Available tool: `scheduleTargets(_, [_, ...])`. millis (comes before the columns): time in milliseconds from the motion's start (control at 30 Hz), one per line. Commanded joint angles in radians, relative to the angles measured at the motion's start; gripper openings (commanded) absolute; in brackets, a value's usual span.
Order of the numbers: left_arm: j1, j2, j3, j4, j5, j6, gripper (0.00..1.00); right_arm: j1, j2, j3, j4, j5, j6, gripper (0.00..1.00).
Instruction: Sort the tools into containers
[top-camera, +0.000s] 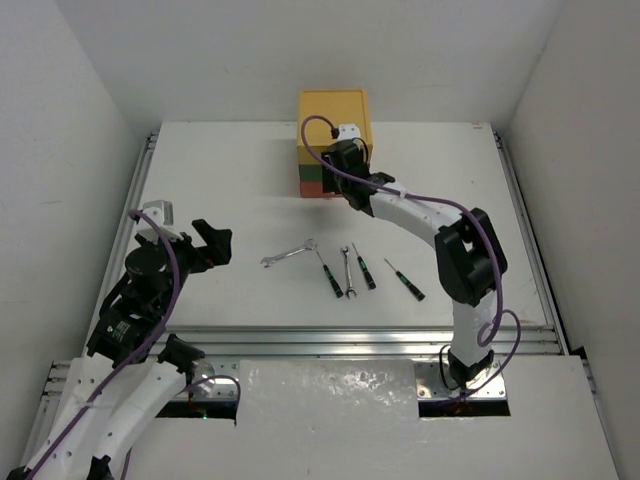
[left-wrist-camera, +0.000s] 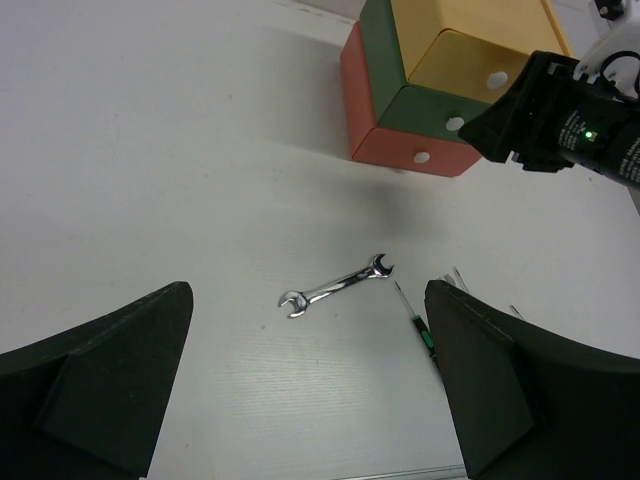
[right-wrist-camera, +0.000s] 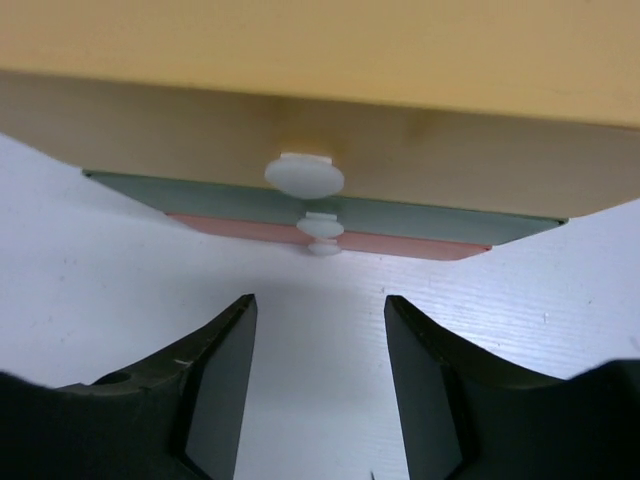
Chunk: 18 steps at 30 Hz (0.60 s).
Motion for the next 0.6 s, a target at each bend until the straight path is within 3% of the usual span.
scheduleTargets(0, [-0.004,-0.004,0.0,0.046,0.006,0.018,1.0,0.0,0.079,0.072,0.035,0.058,0.04,0.54])
scheduleTargets(100, [-0.004,-0.001,0.0,0.046,0.007,0.018,1.0,-0.001,0.128,0.138,-0.008,0.072,0.06,0.52])
scheduleTargets(400, [-0.004,-0.007,0.0,0.047,0.012,0.019,1.0,-0.003,0.17,0.153,0.058,0.113,0.051,0.43])
scheduleTargets(567, [-0.004,-0.005,-0.001,0.049,0.018,0.021,1.0,-0.006,0.187,0.15,0.093,0.121,0.052,0.43])
